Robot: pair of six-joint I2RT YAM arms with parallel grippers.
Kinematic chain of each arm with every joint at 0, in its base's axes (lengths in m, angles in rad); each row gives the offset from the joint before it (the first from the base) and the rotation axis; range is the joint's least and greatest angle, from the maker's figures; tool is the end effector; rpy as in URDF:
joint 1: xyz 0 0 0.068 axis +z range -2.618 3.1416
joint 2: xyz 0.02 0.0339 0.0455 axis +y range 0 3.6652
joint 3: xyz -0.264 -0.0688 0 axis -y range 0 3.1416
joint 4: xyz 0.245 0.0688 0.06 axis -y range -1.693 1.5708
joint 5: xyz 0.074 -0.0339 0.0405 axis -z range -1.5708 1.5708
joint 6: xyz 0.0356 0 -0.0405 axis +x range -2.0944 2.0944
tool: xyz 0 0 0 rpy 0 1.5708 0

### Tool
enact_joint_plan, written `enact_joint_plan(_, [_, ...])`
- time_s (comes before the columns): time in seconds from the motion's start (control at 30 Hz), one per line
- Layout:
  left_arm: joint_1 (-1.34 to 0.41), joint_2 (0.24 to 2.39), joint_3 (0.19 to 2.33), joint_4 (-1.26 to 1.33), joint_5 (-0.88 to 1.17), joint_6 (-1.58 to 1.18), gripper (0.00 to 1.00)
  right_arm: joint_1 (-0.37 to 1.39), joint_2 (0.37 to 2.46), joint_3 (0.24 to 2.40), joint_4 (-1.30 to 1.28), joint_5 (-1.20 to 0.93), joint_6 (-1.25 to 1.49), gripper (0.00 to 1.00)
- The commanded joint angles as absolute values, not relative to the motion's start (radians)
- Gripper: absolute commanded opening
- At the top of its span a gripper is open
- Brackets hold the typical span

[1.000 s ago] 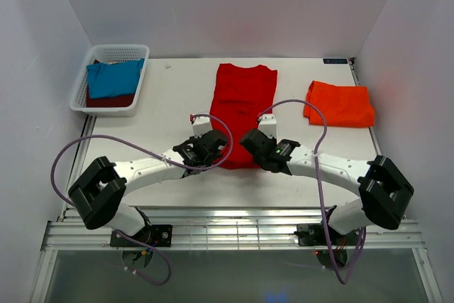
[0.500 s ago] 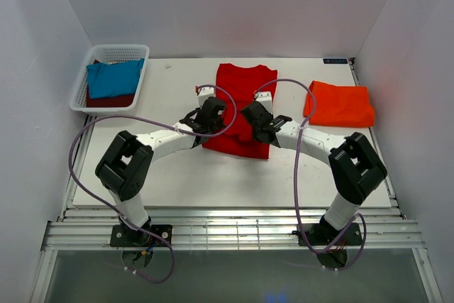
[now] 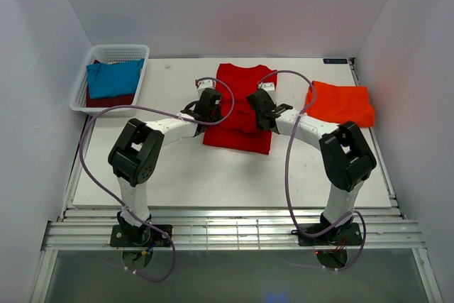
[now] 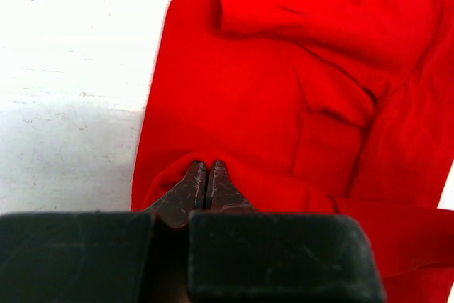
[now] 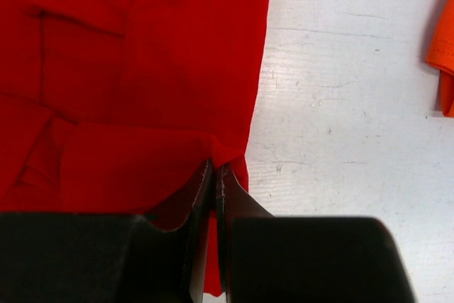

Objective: Fold and stack the t-shirts
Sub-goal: Fold the tshirt

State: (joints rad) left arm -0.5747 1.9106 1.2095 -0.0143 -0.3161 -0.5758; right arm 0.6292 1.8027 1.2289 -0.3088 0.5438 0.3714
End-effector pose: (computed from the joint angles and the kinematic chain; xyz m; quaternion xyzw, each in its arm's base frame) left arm 0.3546 -0.2165 0.1795 -0.0658 0.8985 -0.1027 0.4216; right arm 0.3224 0.2119 0.2071 -0.0267 0.9109 -0.0660 0.4064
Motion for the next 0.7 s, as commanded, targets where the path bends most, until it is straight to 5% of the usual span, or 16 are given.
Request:
enact_joint_plan(0.0, [-0.558,1.922,1.255,0.035,-0.29,-0.565,0.0,0.611,1.832,1.292,-0.284,0.535,0.342,0.08])
enact_joint_plan(0.33, [-0.538,1.934,1.249,0.087,-0.379,-0.583,0.01,0.574,1.907,1.336,-0.272,0.58,0.318,0.08])
enact_joint_plan(0.4, [-0.538,1.922,1.252,0.089,-0.428,-0.584,0.21,0.569,1.911,1.356,-0.267,0.627,0.305,0.16])
enact_joint_plan(0.43, [-0.538,1.916,1.256,0.08,-0.446,-0.584,0.6,0.566,1.908,1.365,-0.268,0.633,0.296,0.31])
enact_joint_plan(0.47, [-0.538,1.91,1.262,0.069,-0.469,-0.584,0.75,0.561,1.902,1.379,-0.268,0.641,0.279,0.39])
enact_joint_plan(0.5, [-0.538,1.896,1.282,0.055,-0.516,-0.584,0.83,0.563,1.892,1.382,-0.268,0.659,0.27,0.51])
enact_joint_plan(0.57, [-0.538,1.881,1.302,0.008,-0.561,-0.584,0.92,0.563,1.841,1.378,-0.262,0.679,0.255,0.59])
enact_joint_plan(0.67, [-0.54,1.85,1.318,-0.031,-0.583,-0.571,0.94,0.561,1.772,1.342,-0.235,0.678,0.221,0.68])
